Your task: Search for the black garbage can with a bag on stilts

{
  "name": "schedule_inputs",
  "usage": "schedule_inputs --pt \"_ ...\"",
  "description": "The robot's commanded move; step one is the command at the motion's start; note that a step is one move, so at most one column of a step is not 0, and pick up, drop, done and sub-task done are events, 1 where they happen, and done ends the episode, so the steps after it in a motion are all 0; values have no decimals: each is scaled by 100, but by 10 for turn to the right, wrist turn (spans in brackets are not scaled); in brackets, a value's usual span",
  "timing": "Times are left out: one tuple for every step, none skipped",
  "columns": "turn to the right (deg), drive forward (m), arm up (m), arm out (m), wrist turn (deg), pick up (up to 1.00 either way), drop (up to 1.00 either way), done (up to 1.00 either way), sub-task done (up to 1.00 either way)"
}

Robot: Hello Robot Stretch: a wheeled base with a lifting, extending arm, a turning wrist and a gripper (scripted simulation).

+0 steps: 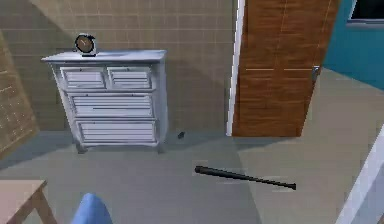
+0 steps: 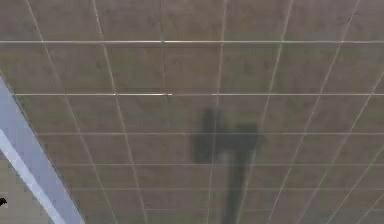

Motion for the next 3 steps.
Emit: schedule_inputs --pt "0 60 0 0 0 0 0 0 0" --pt "-450 0 0 0 0 0 0 0 0" --pt "-90 0 0 0 0 0 0 0 0"
